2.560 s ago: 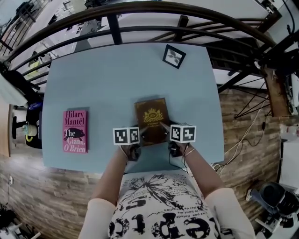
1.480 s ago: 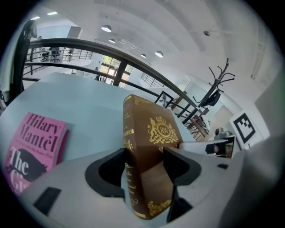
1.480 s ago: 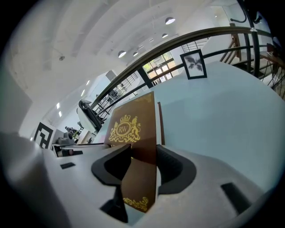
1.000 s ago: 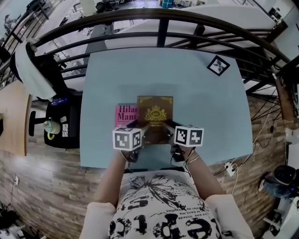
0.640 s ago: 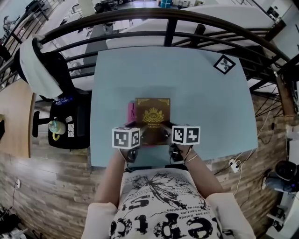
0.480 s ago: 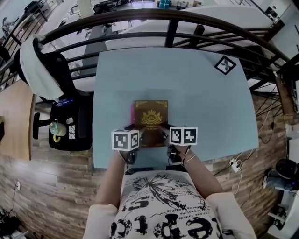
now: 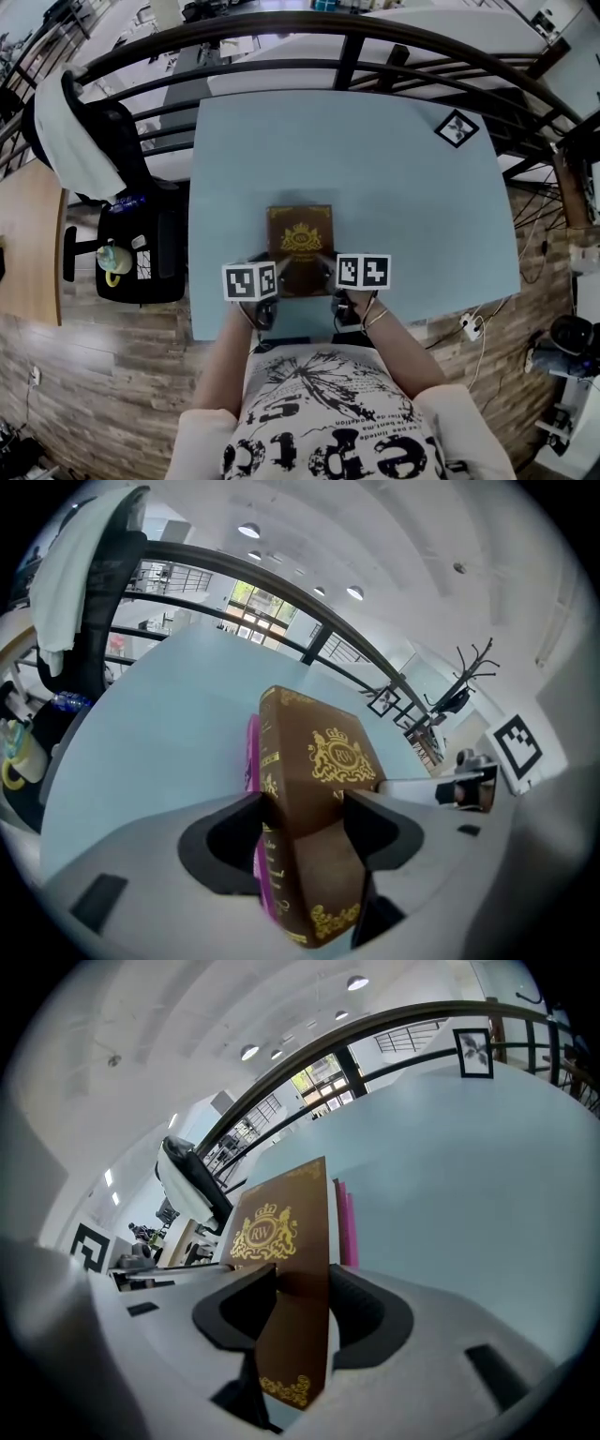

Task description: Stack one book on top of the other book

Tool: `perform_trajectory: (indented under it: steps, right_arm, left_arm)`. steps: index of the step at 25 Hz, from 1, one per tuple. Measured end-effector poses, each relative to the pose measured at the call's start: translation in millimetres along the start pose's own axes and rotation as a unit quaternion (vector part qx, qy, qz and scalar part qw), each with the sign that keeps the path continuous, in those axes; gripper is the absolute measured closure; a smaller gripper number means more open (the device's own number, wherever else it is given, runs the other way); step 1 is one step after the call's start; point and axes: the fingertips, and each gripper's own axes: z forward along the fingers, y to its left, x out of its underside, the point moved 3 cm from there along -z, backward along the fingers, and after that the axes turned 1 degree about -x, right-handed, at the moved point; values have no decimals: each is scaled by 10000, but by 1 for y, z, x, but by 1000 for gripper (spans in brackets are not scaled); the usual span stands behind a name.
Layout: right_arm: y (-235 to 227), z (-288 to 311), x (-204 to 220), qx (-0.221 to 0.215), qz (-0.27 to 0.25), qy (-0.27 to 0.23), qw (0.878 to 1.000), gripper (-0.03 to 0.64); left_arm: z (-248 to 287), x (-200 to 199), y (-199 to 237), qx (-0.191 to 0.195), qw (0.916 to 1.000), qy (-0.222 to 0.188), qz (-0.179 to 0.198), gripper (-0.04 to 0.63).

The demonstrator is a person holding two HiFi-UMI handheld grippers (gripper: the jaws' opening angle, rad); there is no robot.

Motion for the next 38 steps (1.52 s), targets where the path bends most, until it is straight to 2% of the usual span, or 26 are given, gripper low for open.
perform_trajectory:
  steps: [8, 16, 18, 22, 25, 27, 30, 31, 33, 34, 36, 38]
  right_arm:
    - [-5, 7, 1, 26, -16, 41, 10000, 445]
    - [-5, 7, 2, 87, -107, -83, 9999, 437]
    - [-5, 6, 1, 155, -253, -51, 9995, 428]
    - [-3, -5, -4, 362, -451, -140, 9982, 419]
    - [2, -18, -11, 325, -437, -314, 9980, 422]
    - [8, -30, -20, 304, -563, -516, 9966, 439]
    - [23, -52, -38, 199, -846, -967, 9915, 489]
    - [29, -60, -45, 179, -951, -1133, 9888, 517]
    - [39, -74, -57, 157, -1165, -1454, 9824, 605]
    - [45, -80, -62, 90, -1268, -1588, 9791, 623]
    - [59, -90, -70, -164, -1456, -1829, 9722, 623]
    - [73, -102, -77, -374, -1676, -2095, 9626, 624]
  left_arm:
    - [8, 3, 5, -57, 9998, -24, -197, 330]
    - [7, 3, 6, 7, 9998, -165, -99, 330]
    - [3, 0, 7, -151, 9996, -212, 84, 330]
    - [-18, -19, 4, -779, 9935, -555, 614, 330]
    - [-33, -30, -1, -761, 9920, -805, 602, 343]
    - [-44, -39, -2, -766, 9908, -989, 514, 402]
    - [-65, -53, -6, -850, 9859, -1325, 573, 552]
    - [-72, -59, -10, -812, 9839, -1461, 633, 574]
    - [-84, -71, -20, -694, 9794, -1721, 794, 578]
    - [-90, -76, -25, -657, 9766, -1837, 901, 580]
    - [-102, -86, -35, -599, 9691, -2076, 1188, 581]
    - [-116, -94, -49, -505, 9576, -2395, 1521, 581]
